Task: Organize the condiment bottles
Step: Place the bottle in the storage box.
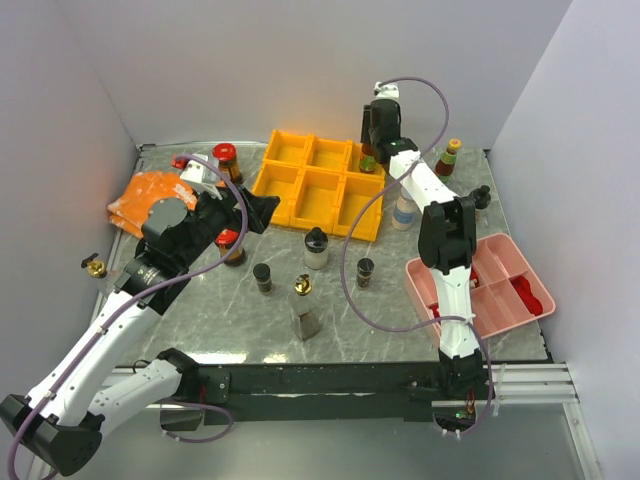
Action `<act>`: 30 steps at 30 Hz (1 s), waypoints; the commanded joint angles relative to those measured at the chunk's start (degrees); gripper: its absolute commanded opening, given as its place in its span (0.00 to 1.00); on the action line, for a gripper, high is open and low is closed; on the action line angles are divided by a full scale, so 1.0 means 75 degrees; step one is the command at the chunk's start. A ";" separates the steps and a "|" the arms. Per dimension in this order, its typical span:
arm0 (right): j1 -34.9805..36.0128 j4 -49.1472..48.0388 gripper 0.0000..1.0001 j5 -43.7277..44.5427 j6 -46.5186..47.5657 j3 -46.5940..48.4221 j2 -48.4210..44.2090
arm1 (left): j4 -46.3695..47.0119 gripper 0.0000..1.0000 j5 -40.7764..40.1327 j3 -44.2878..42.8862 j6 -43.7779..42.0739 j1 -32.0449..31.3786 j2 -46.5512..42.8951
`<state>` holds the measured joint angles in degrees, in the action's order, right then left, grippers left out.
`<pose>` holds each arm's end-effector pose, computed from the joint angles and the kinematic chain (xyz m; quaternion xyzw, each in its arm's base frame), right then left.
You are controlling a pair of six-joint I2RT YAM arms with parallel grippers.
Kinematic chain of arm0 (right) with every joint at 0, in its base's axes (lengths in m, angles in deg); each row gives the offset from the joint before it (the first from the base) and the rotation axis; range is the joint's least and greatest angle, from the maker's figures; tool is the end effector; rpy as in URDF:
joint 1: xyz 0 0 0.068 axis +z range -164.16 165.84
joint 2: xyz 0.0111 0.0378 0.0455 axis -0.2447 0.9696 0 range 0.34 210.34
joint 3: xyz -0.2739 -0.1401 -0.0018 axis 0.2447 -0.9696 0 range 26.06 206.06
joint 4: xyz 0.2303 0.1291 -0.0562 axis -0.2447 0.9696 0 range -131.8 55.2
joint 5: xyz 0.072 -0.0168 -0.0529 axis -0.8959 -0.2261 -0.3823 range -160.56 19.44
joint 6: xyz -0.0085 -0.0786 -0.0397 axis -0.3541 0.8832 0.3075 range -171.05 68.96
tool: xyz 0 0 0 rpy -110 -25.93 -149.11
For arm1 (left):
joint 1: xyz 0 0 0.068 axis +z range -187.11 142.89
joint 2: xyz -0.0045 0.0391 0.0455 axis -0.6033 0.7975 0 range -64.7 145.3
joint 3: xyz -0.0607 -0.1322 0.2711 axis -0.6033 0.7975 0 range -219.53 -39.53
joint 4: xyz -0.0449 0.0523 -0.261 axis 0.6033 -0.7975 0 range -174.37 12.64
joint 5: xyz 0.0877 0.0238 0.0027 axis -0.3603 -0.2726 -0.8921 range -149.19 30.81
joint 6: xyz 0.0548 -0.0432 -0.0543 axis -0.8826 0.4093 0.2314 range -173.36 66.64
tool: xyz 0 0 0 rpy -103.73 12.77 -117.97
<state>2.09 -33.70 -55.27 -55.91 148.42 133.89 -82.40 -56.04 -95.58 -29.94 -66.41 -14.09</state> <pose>0.6095 0.1561 0.2908 -0.0036 0.8120 -0.0016 0.5837 0.1979 -0.1161 0.4302 0.0556 0.7024 -0.3323 0.6270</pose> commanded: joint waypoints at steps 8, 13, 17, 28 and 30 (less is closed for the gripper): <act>0.0013 -0.1830 0.40 0.0141 0.0039 0.0102 -0.0054 | 0.0180 0.96 0.0071 -0.0202 -0.0041 -0.0031 -0.0103; 0.0001 -0.1923 0.46 0.0106 0.0156 0.0091 0.0040 | 0.0191 0.97 0.0001 -0.0167 -0.0052 -0.0019 -0.0127; 0.0001 -0.1912 0.50 0.0153 0.0203 0.0067 0.0040 | 0.0156 0.97 -0.0093 -0.0179 -0.0076 -0.0031 -0.0127; 0.0001 -0.1619 0.83 -0.0023 0.0145 -0.0412 -0.1048 | 0.0156 0.96 -0.0210 -0.0167 -0.0123 -0.0031 -0.0139; 0.0001 -0.1468 0.85 -0.0116 0.0098 -0.0565 -0.1494 | 0.0133 0.97 -0.0233 -0.0179 -0.0146 -0.0031 -0.0139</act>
<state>2.09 -43.36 -55.40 -54.62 145.36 132.80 -82.45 -56.93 -95.58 -30.14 -66.41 -14.30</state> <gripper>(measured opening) 0.832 0.966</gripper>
